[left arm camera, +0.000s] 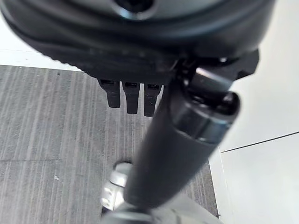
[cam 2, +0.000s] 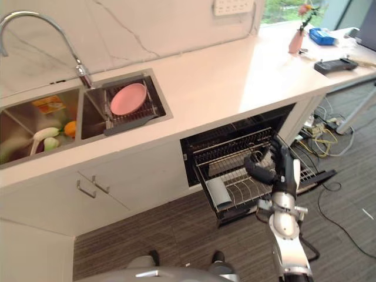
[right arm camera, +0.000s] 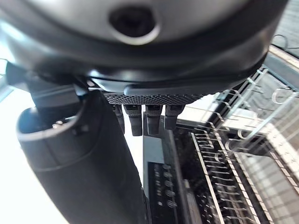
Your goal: Place the dishes in the dishwasher.
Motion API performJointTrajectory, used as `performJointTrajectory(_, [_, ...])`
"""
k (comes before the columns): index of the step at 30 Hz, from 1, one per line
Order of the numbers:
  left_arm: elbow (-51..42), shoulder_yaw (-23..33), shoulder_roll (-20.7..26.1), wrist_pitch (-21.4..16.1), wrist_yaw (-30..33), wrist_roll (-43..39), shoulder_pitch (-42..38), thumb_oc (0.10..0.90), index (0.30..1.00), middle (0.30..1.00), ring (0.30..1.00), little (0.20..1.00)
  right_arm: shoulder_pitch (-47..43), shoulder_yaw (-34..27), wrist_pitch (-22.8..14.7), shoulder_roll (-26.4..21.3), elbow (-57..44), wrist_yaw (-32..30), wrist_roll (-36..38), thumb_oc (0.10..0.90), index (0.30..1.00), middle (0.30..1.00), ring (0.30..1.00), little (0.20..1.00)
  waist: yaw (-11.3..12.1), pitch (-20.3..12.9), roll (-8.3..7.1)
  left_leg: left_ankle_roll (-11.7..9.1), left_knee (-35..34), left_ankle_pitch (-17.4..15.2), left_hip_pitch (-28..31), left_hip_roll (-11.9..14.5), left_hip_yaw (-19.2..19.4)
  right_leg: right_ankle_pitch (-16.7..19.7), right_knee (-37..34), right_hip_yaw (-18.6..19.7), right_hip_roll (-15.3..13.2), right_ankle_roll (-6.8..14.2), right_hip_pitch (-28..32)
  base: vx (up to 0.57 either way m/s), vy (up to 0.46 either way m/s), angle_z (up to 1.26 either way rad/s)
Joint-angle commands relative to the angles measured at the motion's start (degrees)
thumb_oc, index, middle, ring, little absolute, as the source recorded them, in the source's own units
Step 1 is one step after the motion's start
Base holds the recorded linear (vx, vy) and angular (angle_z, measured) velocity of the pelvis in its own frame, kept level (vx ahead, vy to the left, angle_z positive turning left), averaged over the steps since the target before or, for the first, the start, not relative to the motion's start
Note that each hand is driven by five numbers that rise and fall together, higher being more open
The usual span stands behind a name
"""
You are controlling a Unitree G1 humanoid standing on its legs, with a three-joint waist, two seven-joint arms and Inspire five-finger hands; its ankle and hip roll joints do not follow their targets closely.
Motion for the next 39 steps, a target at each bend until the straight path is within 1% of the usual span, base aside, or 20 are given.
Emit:
performJointTrajectory(1, [-0.35,-2.66,3.05,-1.76,0.82,-0.19,-0.67,0.800,0.900,0.900,0.900,0.900,-4.17,-3.33,-5.34,-1.68,-7.10,0.50,2.27,0.800,0.900,0.900,0.900,0.900,0.63,-1.79,1.63,1.41,-5.78,5.91,1.73,-0.21,2.11,-8.00,2.52,0.53,-6.96,7.64,2.72,0.09,0.642,0.16])
performJointTrajectory(3, [-0.42,-4.43,2.85,-1.32,-0.88,1.88,-1.71,0.800,0.900,0.900,0.900,0.900,-3.93,-4.52,-4.93,-1.33,-8.31,1.98,3.21,0.800,0.900,0.900,0.900,0.900,-0.23,-2.97,2.09,1.61,-6.34,5.15,2.17,-1.72,2.76,-6.65,3.48,-0.21,-9.83,8.97,2.47,0.10,0.534,0.17])
performJointTrajectory(4, [-0.50,-5.46,2.96,-1.18,-1.99,3.18,-2.16,0.800,0.900,0.900,0.900,0.900,-4.00,-4.94,-4.69,-0.71,-7.50,2.06,3.18,0.800,0.900,0.900,0.900,0.900,-0.27,-3.33,1.44,2.11,-5.95,4.19,2.72,-3.63,3.09,-5.68,5.03,-0.11,-12.45,9.62,2.38,0.08,0.376,0.19])
performJointTrajectory(5, [-0.49,-5.46,2.98,-1.18,-2.00,3.19,-2.21,0.800,0.900,0.900,0.900,0.900,-4.03,-4.97,-4.69,-0.69,-7.49,2.06,3.18,0.800,0.900,0.900,0.900,0.900,-0.25,-3.44,1.34,2.24,-5.94,4.31,2.50,-3.80,3.11,-5.53,5.01,-0.08,-12.61,9.68,2.16,0.12,0.656,0.12])
performJointTrajectory(6, [-0.64,-7.42,3.42,-0.69,-4.74,4.11,-2.93,0.800,0.900,0.900,0.900,0.900,-6.06,-4.33,-4.47,1.68,-6.43,1.89,5.67,0.800,0.900,0.900,0.900,0.900,0.35,-3.42,0.46,6.22,-4.63,0.94,3.54,-8.90,2.53,-5.28,12.02,2.83,-16.87,8.69,0.10,0.10,0.619,0.03])
performJointTrajectory(8, [-0.85,-7.88,3.87,-0.43,-6.32,3.67,-3.16,0.800,0.900,0.900,0.900,0.900,-8.38,-3.20,-4.43,2.75,-6.11,2.13,6.20,0.800,0.900,0.900,0.900,0.900,0.70,-1.91,0.54,8.93,-4.24,-0.59,5.49,-11.65,2.27,-3.78,21.23,5.71,-18.00,6.27,-4.05,0.09,0.571,-0.07])
performJointTrajectory(10, [-0.66,-7.64,4.32,-0.23,-6.74,3.82,-3.33,0.800,0.900,0.900,0.900,0.900,-9.83,-2.64,-4.40,2.83,-5.80,2.17,5.90,0.800,0.900,0.900,0.900,0.900,1.10,-1.45,0.61,9.79,-4.63,-0.90,6.43,-12.23,2.77,-4.13,24.63,5.57,-18.00,5.53,-6.29,0.06,0.310,-0.07])
performJointTrajectory(11, [-0.35,-7.64,4.92,0.23,-6.90,4.58,-3.07,0.800,0.900,0.900,0.900,0.900,-10.29,-2.12,-4.35,2.91,-6.40,2.57,5.61,0.800,0.900,0.900,0.900,0.900,1.44,-1.06,0.65,10.40,-5.10,-1.35,7.55,-12.68,3.05,-4.80,28.05,4.74,-17.58,5.26,-7.29,0.18,0.439,-0.23])
performJointTrajectory(12, [0.86,-7.67,5.24,0.91,-7.13,5.51,-2.89,0.800,0.900,0.900,0.900,0.900,-9.59,-1.68,-4.00,2.61,-7.64,3.97,6.38,0.800,0.900,0.900,0.900,0.900,0.61,-0.77,0.47,11.24,-5.65,-1.70,9.18,-13.63,2.02,-6.14,30.92,6.95,-12.68,4.24,-9.29,0.20,0.332,-0.20])
performJointTrajectory(13, [1.29,-7.70,5.19,1.13,-7.41,6.05,-2.60,0.800,0.900,0.900,0.900,0.900,-9.37,-2.01,-3.90,2.45,-8.17,4.38,6.63,0.800,0.900,0.900,0.900,0.900,0.32,-0.75,0.46,11.41,-6.05,-1.75,9.85,-13.91,1.51,-7.02,30.25,8.09,-10.45,4.11,-9.93,0.23,0.273,-0.07])
performJointTrajectory(14, [1.81,-8.34,4.96,1.06,-7.68,7.10,-2.55,0.800,0.900,0.900,0.900,0.900,-9.20,-2.67,-4.13,2.15,-8.83,5.04,7.02,0.800,0.900,0.900,0.900,0.900,-0.13,-0.89,0.57,11.52,-6.40,-1.93,10.35,-14.10,0.71,-8.71,27.87,9.21,-7.87,3.88,-10.59,0.22,0.127,0.41])
performJointTrajectory(15, [1.76,-9.86,5.05,0.77,-8.41,8.58,-3.24,0.800,0.900,0.900,0.900,0.900,-9.61,-3.08,-4.37,1.15,-8.90,5.63,6.97,0.800,0.900,0.900,0.900,0.900,-1.07,-0.38,0.11,11.59,-6.75,-2.10,11.20,-14.82,-1.50,-7.97,22.33,13.04,-4.46,4.19,-11.97,0.15,0.070,0.50])
performJointTrajectory(16, [1.76,-9.85,5.05,0.78,-8.42,8.58,-3.30,0.800,0.900,0.900,0.900,0.900,-9.68,-3.09,-4.39,1.14,-8.87,5.64,6.98,0.800,0.900,0.900,0.900,0.900,-1.05,-0.42,0.16,11.60,-6.74,-1.96,11.01,-14.78,-1.49,-7.64,22.01,13.02,-4.41,4.17,-12.00,0.12,0.041,0.79])
performJointTrajectory(17, [1.58,-10.23,5.13,1.04,-8.77,8.92,-3.76,0.800,0.900,0.900,0.900,0.900,-10.38,-3.50,-4.80,0.72,-8.31,4.77,6.47,0.800,0.900,0.900,0.900,0.900,-1.48,0.20,-0.26,11.61,-6.46,-2.31,11.37,-15.26,-2.72,-6.56,19.35,15.75,-3.21,5.12,-12.56,0.05,0.022,0.97])
performJointTrajectory(18, [1.32,-10.16,5.17,0.87,-9.28,8.28,-3.69,0.800,0.900,0.900,0.900,0.900,-10.34,-3.55,-4.36,0.81,-8.94,5.29,6.41,0.800,0.900,0.900,0.900,0.900,-1.39,0.31,-0.93,11.58,-6.06,-2.46,11.32,-15.67,-3.50,-6.14,17.44,16.65,-3.35,5.87,-11.52,0.10,0.003,1.12])
performJointTrajectory(20, [1.58,-8.86,5.10,0.83,-8.75,6.82,-3.80,0.800,0.900,0.900,0.900,0.900,-10.32,-3.93,-4.51,1.22,-9.89,5.45,5.32,0.800,0.900,0.900,0.900,0.900,-0.59,-0.44,-2.08,11.64,-6.00,-3.06,11.36,-15.74,-3.56,-5.29,15.03,14.77,-4.58,6.21,-8.92,0.14,-0.085,0.86])
performJointTrajectory(23, [1.32,-8.96,4.60,0.82,-8.90,6.42,-3.45,0.800,0.900,0.900,0.900,0.900,-10.43,-4.46,-4.59,1.00,-9.51,4.66,3.47,0.800,0.900,0.900,0.900,0.900,0.32,-1.68,-2.48,11.08,-5.93,-3.36,10.81,-15.12,-3.77,-4.89,12.80,12.53,-4.87,7.11,-7.28,0.12,-0.094,0.24])
performJointTrajectory(27, [1.01,-8.24,4.47,0.99,-9.76,5.97,-1.83,0.800,0.900,0.900,0.900,0.900,-10.58,-4.43,-2.42,-2.50,-7.86,4.62,-3.08,0.800,0.900,0.900,0.900,0.900,1.61,-3.60,-3.18,10.33,-5.87,-3.81,10.91,-14.17,-4.87,-5.36,9.34,11.61,-4.60,6.79,-4.44,0.15,-0.103,0.17])
performJointTrajectory(34, [3.07,-7.92,5.02,1.43,-10.96,8.86,-0.54,0.800,0.900,0.900,0.900,0.900,-13.75,-0.57,0.27,-13.22,-4.87,8.70,-12.88,0.800,0.900,0.900,0.900,0.900,3.29,-6.02,-3.81,8.53,-7.38,-3.96,13.31,-11.49,-4.00,-5.20,2.73,10.75,-2.78,6.16,-0.12,0.11,-0.117,0.01])
performJointTrajectory(39, [2.46,-11.09,6.20,0.80,-13.06,11.03,-0.96,0.800,0.900,0.900,0.900,0.900,-24.64,7.59,0.50,-26.37,0.22,12.13,-17.45,0.800,0.900,0.900,0.900,0.900,4.25,-6.41,-3.77,7.50,-7.71,-3.97,15.00,-9.96,-1.91,-5.07,1.24,11.21,-1.88,5.97,1.15,0.04,-0.096,-0.31])
